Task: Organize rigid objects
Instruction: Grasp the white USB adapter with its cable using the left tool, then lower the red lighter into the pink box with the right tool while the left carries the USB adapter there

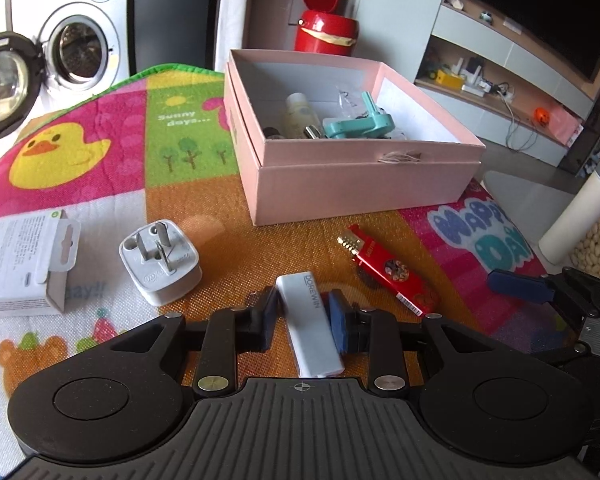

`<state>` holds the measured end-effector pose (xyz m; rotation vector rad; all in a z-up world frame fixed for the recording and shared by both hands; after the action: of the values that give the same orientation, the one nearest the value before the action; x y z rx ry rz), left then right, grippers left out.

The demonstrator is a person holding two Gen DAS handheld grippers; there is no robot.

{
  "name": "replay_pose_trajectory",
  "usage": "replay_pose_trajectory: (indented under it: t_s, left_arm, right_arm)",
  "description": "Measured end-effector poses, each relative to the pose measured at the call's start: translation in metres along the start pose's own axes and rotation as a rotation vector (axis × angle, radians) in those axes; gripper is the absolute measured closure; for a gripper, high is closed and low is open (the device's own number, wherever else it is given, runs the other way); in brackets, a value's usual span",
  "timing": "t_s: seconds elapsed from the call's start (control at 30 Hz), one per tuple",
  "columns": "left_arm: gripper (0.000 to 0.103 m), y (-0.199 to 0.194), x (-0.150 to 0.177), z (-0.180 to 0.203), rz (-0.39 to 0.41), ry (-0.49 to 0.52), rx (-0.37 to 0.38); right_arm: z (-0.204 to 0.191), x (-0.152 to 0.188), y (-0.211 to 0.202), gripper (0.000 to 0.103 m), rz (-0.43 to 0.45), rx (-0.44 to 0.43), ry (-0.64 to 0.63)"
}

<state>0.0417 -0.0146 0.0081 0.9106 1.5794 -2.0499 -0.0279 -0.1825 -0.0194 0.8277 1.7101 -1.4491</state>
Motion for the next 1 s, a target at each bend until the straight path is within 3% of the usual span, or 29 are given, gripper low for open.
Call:
replay_pose_trajectory:
  t_s: [0.27, 0.4, 0.5, 0.6, 0.7, 0.77, 0.83, 0.93, 1.0]
  left_arm:
    - [0.078, -0.016, 0.011, -0.012, -0.01, -0.008, 0.017]
    - [0.076, -0.022, 0.018, -0.017, -0.01, -0.04, 0.027]
    - [0.076, -0.023, 0.018, -0.021, -0.022, -0.076, 0.04]
    - [0.077, -0.024, 0.018, -0.024, -0.022, -0.081, 0.055]
    - [0.077, -0.026, 0.022, -0.02, -0.003, -0.029, 0.055]
    - [0.077, -0.027, 0.027, -0.015, 0.022, 0.012, 0.047]
    - [0.077, -0.03, 0.033, -0.011, 0.049, 0.049, 0.045]
    - [0.078, -0.032, 0.035, -0.011, 0.061, 0.049, 0.053]
    - [0.078, -0.035, 0.035, -0.012, 0.057, 0.026, 0.101]
  right_arm:
    - [0.006, -0.003, -0.001, 0.015, 0.008, -0.051, 0.022]
    - [-0.007, -0.015, 0.005, 0.038, 0.0, -0.095, -0.076]
    - [-0.018, -0.031, 0.015, 0.04, 0.02, -0.114, -0.123]
    - [-0.027, -0.046, 0.033, 0.051, -0.014, -0.14, -0.136]
    - [-0.033, -0.049, 0.043, 0.065, -0.073, -0.161, -0.157]
    - [-0.035, -0.045, 0.04, 0.069, -0.076, -0.164, -0.18]
    - [-0.033, -0.042, 0.033, 0.08, -0.087, -0.173, -0.181]
    - [-0.026, -0.038, 0.017, 0.08, -0.101, -0.191, -0.165]
    - [-0.019, -0.039, -0.001, 0.081, -0.086, -0.194, -0.159]
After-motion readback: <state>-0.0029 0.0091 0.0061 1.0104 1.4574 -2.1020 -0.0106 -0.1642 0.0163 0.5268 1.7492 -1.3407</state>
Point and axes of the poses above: each gripper's, at about its wrist camera, not at the fingertips, and y roughly the way its jaws point, z to its right, x to its underside, the point moved 2 cm from there along y, roughly the way its jaws point, and after that the axes turned 4 degrees about z, right-handed, at the moved point
